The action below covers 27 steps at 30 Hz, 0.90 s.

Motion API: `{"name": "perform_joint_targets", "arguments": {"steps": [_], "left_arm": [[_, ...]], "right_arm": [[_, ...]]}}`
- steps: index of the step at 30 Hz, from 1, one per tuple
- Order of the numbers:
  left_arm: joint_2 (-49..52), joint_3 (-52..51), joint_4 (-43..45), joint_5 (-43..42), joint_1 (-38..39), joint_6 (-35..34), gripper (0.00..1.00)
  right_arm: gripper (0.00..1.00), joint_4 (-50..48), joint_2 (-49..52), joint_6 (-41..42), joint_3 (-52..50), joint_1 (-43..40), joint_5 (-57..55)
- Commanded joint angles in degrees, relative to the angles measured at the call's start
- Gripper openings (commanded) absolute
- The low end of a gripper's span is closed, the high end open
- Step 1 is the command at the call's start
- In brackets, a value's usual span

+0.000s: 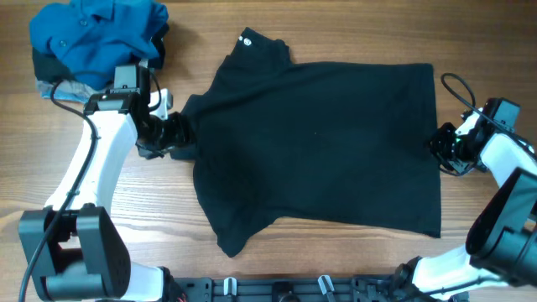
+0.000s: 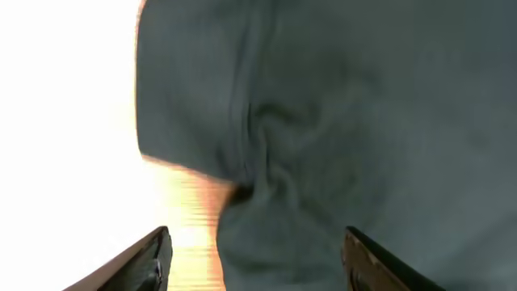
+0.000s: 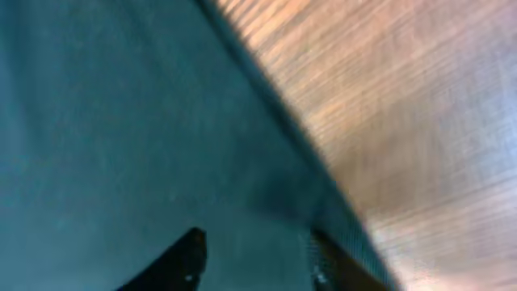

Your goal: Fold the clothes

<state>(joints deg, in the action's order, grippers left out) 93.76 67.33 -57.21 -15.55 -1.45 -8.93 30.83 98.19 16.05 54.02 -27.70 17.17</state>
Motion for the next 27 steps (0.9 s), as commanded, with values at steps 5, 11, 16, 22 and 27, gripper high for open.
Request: {"name": "perform_joint_targets", "arguments": {"steps": [5,11,16,22,27], "left_arm": [[0.00,-6.69,-5.90,-3.74,4.04,-3.54,0.66],[0.00,-14.64,-5.20,-3.74,8.63,-11.96,0.67],[0.00,-19.52,-4.76,-3.96,9.77,-17.29,0.69],[0.00,-24.17,2.21,-4.48,10.03,-19.76,0.67],[0.00,-24.87,7.72,-3.43,10.03,-20.11,0.55]], "right_arm": [[0.57,9.66,-15.26,2.56,1.25,-0.17,3.43],[0.57,18.60,-16.11,2.60,1.20,-0.20,3.41],[0.62,22.64,-16.11,4.20,1.14,-0.17,-0.31],[0.77,25.44,-15.76,5.40,-0.20,-0.48,-8.70],[0.77,25.62,-14.53,7.30,-0.26,-2.58,-8.68]]}}
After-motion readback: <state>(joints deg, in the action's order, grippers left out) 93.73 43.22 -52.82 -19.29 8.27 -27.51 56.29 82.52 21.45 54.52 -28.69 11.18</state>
